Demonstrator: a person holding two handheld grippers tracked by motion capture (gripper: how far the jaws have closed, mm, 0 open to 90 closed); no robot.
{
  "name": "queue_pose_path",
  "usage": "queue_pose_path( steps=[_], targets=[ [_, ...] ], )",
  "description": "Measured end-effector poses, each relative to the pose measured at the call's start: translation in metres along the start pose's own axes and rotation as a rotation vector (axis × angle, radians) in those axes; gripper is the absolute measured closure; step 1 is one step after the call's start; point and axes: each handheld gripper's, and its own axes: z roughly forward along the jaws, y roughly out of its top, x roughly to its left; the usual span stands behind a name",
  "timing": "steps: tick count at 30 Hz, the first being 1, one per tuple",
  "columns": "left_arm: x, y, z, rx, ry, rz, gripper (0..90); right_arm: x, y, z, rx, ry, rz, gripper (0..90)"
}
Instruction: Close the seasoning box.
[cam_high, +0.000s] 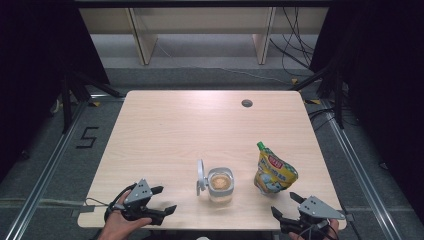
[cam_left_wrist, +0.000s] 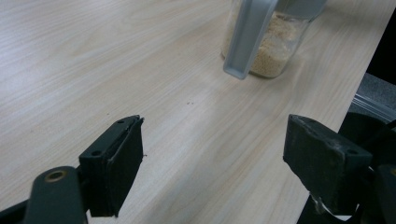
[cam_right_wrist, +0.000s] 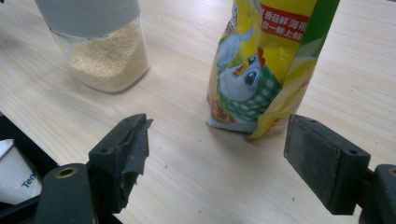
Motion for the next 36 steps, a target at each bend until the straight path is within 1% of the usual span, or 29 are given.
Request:
queue_pose_path(
  steps=[2,3,4,5,7,8,9,10,11,12,13,14,16,17,20,22,23,24,25,26,27,28,29,30,31,32,34,35,36],
  targets=[
    [-0.001,0.004,-0.001,0.01,-0.001,0.009,21.4,0.001,-0.001,-0.001,-0.007,0.003,0.003,23.2],
    [-0.002,0.005,0.0,0.002,-0.007,0.011,21.7,0.001,-0.002,-0.001,-0.009,-0.002,-0.002,23.1],
    [-0.002,0.007,-0.001,0.019,-0.001,0.022,22.4,0.001,-0.002,-0.001,-0.007,0.0,-0.001,23.1],
    [-0.002,0.007,-0.001,0.019,-0.001,0.022,23.0,0.001,-0.002,-0.001,-0.007,0.0,-0.001,23.1],
    [-0.004,0.011,0.0,0.008,-0.011,0.022,26.0,0.001,-0.002,-0.002,-0.004,-0.001,0.004,23.1],
    [-0.006,0.014,0.001,0.003,-0.027,0.035,26.0,0.002,-0.003,-0.002,-0.007,-0.003,0.004,23.1],
    [-0.007,0.017,0.001,-0.002,-0.024,0.046,29.1,0.003,-0.003,-0.003,-0.001,-0.003,0.013,23.2],
    [-0.008,0.018,0.003,-0.003,-0.034,0.048,29.9,0.002,-0.003,-0.003,-0.011,0.0,0.01,23.5],
    [-0.009,0.023,0.004,-0.002,-0.031,0.063,31.8,0.004,-0.004,-0.005,-0.015,-0.013,0.021,24.1],
    [-0.009,0.023,0.004,-0.002,-0.031,0.063,33.1,0.004,-0.004,-0.005,-0.015,-0.013,0.021,24.1],
    [-0.01,0.025,0.005,0.012,-0.048,0.055,33.1,0.003,-0.003,-0.005,-0.023,-0.008,0.013,24.1],
    [-0.011,0.03,0.007,0.016,-0.048,0.064,34.6,0.002,-0.003,-0.006,-0.028,-0.005,0.004,24.1],
    [-0.011,0.033,0.008,0.009,-0.05,0.071,35.7,0.002,-0.003,-0.005,-0.026,-0.006,-0.004,24.1],
    [-0.012,0.034,0.009,0.005,-0.05,0.066,37.4,0.002,-0.003,-0.005,-0.026,-0.006,-0.001,24.1],
    [-0.012,0.04,0.01,0.022,-0.059,0.08,41.4,0.001,-0.004,-0.005,-0.025,-0.004,-0.003,24.2],
    [-0.013,0.042,0.012,0.011,-0.071,0.077,46.1,0.002,-0.003,-0.005,-0.027,-0.01,-0.007,24.2],
    [-0.014,0.044,0.011,0.007,-0.064,0.082,49.3,0.002,-0.004,-0.005,-0.024,-0.007,0.003,24.2],
    [-0.014,0.046,0.01,0.015,-0.063,0.107,57.6,0.002,-0.004,-0.005,-0.02,-0.001,-0.002,24.2],
    [-0.014,0.048,0.009,0.011,-0.06,0.121,57.6,0.002,-0.004,-0.005,-0.02,-0.001,-0.002,24.2],
    [-0.015,0.049,0.009,0.002,-0.068,0.116,61.4,0.002,-0.004,-0.004,-0.02,-0.002,-0.003,24.2],
    [-0.015,0.05,0.008,0.017,-0.064,0.113,65.0,0.002,-0.004,-0.004,-0.017,0.0,-0.009,24.3],
    [-0.016,0.052,0.007,0.01,-0.067,0.119,71.9,0.002,-0.004,-0.004,-0.019,-0.003,-0.011,24.5],
    [-0.017,0.053,0.007,0.005,-0.059,0.126,71.9,0.002,-0.004,-0.004,-0.019,-0.003,-0.011,24.5],
    [-0.019,0.055,0.007,0.0,-0.061,0.128,74.5,0.003,-0.004,-0.004,-0.017,0.004,0.004,24.5],
    [-0.02,0.058,0.007,0.004,-0.058,0.152,79.4,0.002,-0.004,-0.004,-0.016,-0.001,-0.006,24.6],
    [-0.021,0.059,0.007,-0.001,-0.065,0.144,81.2,0.002,-0.004,-0.003,-0.016,0.006,0.0,24.6],
    [-0.021,0.061,0.008,-0.007,-0.067,0.149,83.0,0.003,-0.004,-0.003,-0.013,0.008,0.011,24.8],
    [-0.022,0.062,0.008,-0.011,-0.065,0.153,84.7,0.002,-0.004,-0.003,-0.013,0.007,0.005,24.9],
    [-0.023,0.065,0.009,-0.005,-0.067,0.15,87.2,0.003,-0.004,-0.003,-0.011,0.004,0.013,25.0]
  ],
)
